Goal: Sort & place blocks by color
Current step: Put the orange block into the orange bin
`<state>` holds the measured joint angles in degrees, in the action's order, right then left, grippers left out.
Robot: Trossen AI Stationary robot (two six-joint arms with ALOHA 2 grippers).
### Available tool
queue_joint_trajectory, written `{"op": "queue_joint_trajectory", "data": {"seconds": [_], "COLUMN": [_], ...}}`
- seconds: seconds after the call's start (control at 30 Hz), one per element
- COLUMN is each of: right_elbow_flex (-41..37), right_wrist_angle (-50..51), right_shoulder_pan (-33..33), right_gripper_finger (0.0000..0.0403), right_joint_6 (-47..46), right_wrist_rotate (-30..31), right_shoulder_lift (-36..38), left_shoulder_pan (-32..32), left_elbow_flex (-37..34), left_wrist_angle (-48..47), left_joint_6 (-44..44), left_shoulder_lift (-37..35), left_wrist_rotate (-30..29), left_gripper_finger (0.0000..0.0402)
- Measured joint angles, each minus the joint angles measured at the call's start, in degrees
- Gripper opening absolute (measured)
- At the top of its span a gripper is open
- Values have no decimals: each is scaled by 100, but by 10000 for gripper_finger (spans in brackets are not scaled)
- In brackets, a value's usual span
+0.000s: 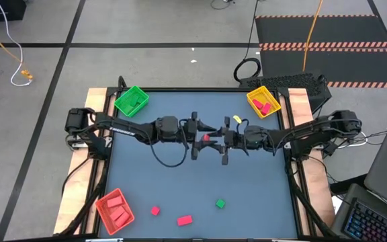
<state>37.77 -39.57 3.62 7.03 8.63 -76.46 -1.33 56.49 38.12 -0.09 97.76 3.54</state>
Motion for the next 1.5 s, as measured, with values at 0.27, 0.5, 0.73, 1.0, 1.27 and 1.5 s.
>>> {"op": "queue_joint_trajectory", "data": {"seconds": [0.27,0.5,0.73,1.0,1.27,1.5], "right_elbow_flex": [14,1,-56,-64,-64,-64], "right_wrist_angle": [-63,-159,-129,-108,-104,-159], "right_shoulder_pan": [96,105,145,175,175,176], "right_gripper_finger": [126,126,126,126,126,126], "right_joint_6": [188,177,184,221,255,271], "right_wrist_rotate": [119,161,166,202,215,218], "right_shoulder_lift": [3,225,355,361,384,388], "left_shoulder_pan": [-2,121,169,196,195,221], "left_elbow_flex": [-13,-22,-17,-24,-24,-28], "left_wrist_angle": [-32,-104,-157,-113,-66,98], "left_joint_6": [-44,1,93,131,148,150], "left_shoulder_lift": [-92,-331,-374,-374,-374,-372], "left_wrist_rotate": [12,81,69,33,34,26], "left_gripper_finger": [304,279,227,209,211,211]}}
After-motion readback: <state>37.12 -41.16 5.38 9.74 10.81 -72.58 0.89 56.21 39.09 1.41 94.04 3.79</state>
